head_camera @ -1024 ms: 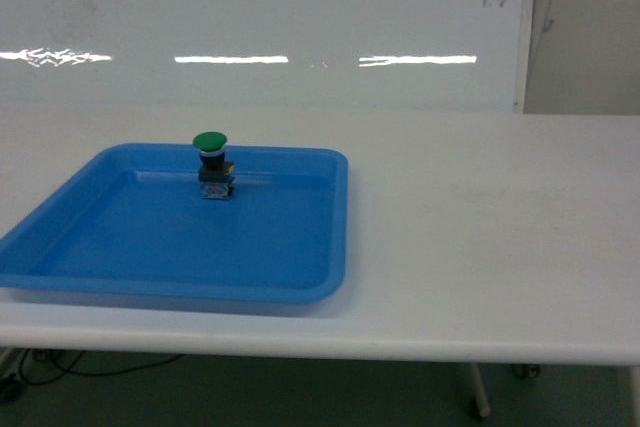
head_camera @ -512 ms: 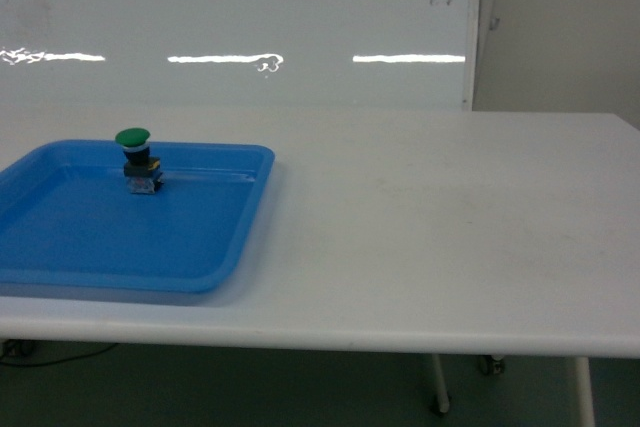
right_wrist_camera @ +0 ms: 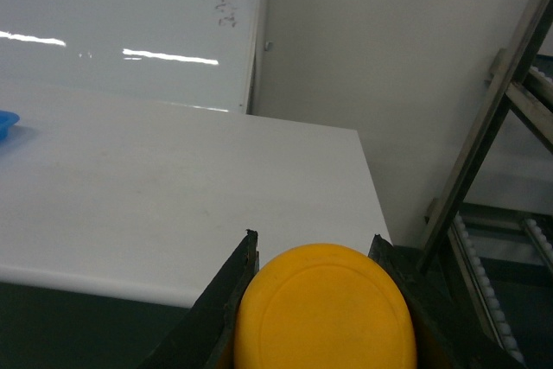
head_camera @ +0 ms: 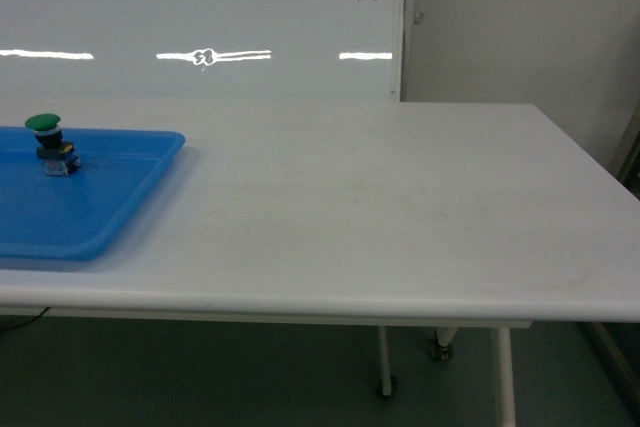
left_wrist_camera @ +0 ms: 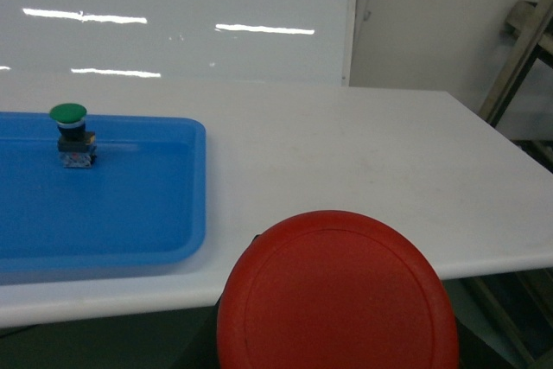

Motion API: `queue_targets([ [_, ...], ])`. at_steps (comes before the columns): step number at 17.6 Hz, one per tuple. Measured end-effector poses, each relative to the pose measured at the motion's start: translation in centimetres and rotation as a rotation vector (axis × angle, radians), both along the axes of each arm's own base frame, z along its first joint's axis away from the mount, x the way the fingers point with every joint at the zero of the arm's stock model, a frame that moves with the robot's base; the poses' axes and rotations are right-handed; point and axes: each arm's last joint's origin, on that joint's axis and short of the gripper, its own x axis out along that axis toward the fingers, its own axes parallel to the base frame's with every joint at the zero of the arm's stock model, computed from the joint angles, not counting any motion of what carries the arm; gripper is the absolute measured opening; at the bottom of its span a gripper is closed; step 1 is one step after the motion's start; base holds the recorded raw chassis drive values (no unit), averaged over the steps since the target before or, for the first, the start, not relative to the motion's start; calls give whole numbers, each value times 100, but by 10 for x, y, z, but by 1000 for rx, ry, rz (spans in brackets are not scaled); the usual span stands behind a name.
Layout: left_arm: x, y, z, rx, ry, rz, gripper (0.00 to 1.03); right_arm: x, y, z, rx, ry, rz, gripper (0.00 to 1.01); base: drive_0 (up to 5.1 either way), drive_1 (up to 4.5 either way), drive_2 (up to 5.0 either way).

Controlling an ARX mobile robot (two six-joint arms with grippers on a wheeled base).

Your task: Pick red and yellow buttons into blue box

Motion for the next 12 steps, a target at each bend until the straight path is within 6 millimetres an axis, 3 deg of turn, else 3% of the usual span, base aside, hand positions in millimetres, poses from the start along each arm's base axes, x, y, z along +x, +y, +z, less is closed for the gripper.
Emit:
queue_targets([
  [12, 0, 0, 0, 0, 0, 0, 24, 0, 0, 1, 2, -5, 0, 34, 488, -337, -141],
])
